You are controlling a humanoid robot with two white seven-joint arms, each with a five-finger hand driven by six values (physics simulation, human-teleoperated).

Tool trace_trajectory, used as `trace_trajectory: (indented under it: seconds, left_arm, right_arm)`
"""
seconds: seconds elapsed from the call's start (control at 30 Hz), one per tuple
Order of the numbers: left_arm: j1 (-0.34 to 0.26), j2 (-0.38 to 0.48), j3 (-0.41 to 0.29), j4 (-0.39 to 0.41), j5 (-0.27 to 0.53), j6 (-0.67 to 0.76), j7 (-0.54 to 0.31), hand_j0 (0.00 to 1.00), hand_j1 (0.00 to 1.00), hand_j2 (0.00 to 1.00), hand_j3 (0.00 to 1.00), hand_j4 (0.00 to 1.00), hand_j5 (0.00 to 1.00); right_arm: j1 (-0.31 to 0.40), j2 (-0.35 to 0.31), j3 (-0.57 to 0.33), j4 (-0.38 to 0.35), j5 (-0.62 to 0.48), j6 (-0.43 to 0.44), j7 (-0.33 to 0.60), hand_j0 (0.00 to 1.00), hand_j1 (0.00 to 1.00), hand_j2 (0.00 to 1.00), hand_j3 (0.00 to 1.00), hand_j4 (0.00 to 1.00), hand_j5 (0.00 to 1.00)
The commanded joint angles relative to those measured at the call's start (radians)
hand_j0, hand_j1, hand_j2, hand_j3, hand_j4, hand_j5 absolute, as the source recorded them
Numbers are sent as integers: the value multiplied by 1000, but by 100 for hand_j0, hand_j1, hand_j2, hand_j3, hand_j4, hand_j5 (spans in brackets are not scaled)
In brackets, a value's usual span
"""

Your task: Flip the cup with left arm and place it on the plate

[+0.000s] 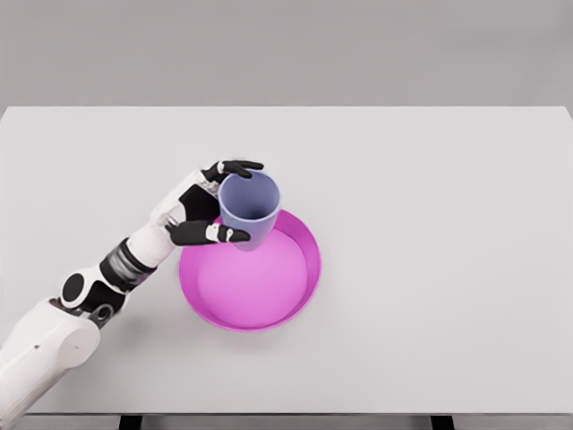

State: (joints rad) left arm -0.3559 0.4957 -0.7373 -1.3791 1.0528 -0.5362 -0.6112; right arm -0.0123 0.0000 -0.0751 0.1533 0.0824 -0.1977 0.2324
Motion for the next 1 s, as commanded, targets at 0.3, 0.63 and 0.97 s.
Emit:
trace_trajectory:
  seconds: [0.3,0.63,0.97]
  left_arm:
    - [5,-13,-19,34,3,-5,0,74,74,74,74,74,74]
    - [3,-11,-11,28,3,-7,0,99,99,99,99,99,99]
    - [-37,211,1,-147,107,-5,0,100,100,100,100,100,100]
  right_arm:
    - [0,0,0,0,0,0,1,100,100,100,100,100,100]
    - [0,0,0,0,0,0,1,100,100,100,100,100,100]
    - [0,0,0,0,0,0,-1,100,100,100,100,100,100]
